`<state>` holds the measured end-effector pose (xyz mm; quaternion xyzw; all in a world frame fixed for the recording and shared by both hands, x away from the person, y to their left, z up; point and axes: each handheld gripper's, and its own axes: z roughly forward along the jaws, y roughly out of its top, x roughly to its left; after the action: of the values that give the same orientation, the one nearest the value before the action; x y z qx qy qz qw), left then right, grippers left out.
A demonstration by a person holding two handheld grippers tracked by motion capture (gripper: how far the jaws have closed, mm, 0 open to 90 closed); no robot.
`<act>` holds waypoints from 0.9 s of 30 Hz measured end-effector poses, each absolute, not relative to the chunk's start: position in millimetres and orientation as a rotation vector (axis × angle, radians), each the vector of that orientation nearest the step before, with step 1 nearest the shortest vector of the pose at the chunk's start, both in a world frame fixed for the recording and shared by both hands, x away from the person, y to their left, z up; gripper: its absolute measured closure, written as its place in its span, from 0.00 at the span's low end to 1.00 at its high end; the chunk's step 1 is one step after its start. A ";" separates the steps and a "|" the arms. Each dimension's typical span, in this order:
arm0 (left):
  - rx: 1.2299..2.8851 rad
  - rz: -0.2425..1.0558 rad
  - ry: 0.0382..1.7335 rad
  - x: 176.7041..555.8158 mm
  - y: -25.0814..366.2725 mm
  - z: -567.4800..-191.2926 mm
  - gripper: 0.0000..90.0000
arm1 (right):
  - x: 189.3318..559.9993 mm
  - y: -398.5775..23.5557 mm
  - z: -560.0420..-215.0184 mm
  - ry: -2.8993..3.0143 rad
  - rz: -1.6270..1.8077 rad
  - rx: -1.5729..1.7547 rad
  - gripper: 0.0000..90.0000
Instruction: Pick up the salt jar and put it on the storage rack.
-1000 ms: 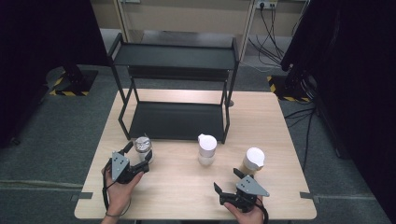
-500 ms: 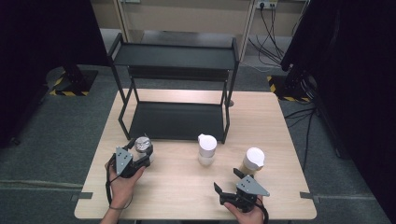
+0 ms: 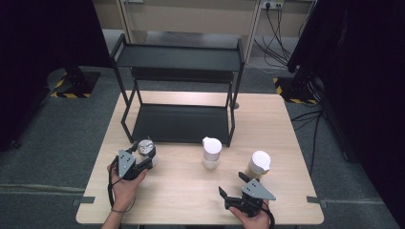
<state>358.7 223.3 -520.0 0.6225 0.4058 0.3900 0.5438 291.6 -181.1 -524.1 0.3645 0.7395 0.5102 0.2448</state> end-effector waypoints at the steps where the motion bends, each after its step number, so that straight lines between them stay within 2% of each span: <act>1: 1.478 0.923 0.965 358.9 223.5 -519.7 0.39 | 291.5 -181.3 -524.1 2.018 1.394 0.995 0.09; 27: 1.409 0.972 0.955 369.5 225.2 -480.8 0.39 | 291.7 -181.5 -524.1 2.017 1.400 1.000 0.09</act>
<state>369.5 225.2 -480.8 0.5970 0.4048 0.4118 0.5569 291.7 -181.5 -524.1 0.3660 0.7382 0.5121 0.2426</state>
